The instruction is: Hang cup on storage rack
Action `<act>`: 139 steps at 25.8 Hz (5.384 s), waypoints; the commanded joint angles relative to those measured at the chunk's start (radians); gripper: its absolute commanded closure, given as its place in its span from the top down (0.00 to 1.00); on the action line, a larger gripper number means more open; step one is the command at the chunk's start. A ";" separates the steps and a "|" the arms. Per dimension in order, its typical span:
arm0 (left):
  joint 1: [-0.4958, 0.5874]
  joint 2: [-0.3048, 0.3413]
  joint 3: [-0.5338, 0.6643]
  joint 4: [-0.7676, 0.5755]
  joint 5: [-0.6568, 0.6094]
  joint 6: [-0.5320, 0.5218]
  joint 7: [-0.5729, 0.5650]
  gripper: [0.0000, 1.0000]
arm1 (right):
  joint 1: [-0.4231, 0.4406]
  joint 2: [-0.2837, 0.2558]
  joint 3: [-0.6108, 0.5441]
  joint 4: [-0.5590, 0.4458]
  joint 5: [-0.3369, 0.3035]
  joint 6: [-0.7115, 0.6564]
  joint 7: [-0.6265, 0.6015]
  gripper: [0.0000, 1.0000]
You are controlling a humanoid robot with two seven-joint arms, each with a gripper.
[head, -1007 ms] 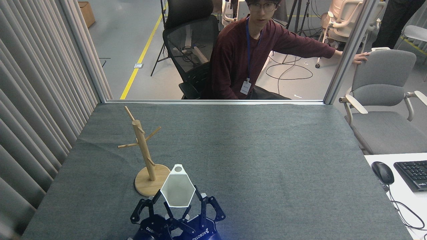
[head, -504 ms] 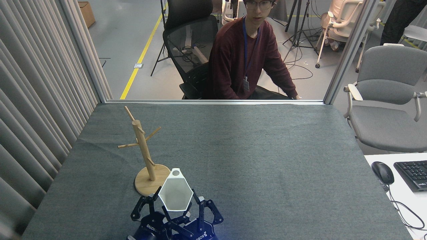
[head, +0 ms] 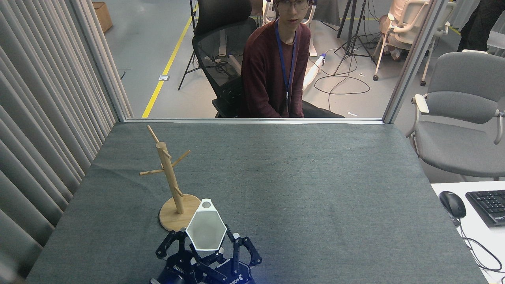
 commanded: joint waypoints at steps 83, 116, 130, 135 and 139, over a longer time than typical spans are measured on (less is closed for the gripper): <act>-0.298 0.054 0.132 0.409 -0.283 0.544 0.077 0.82 | 0.130 -0.148 -0.529 -0.133 -0.328 -0.045 0.025 0.98; -0.277 0.052 0.098 0.395 -0.282 0.537 0.106 0.99 | 0.117 -0.142 -0.530 -0.111 -0.331 -0.045 0.019 0.98; -0.202 0.052 0.098 0.372 -0.279 0.537 0.108 0.99 | 0.116 -0.141 -0.530 -0.113 -0.331 -0.045 0.019 0.98; -0.143 0.054 0.098 0.311 -0.273 0.526 0.106 0.99 | 0.113 -0.139 -0.529 -0.117 -0.331 -0.043 0.020 0.98; -0.071 0.055 0.121 0.196 -0.179 0.438 0.105 0.99 | 0.120 -0.147 -0.527 -0.133 -0.331 -0.051 0.023 0.98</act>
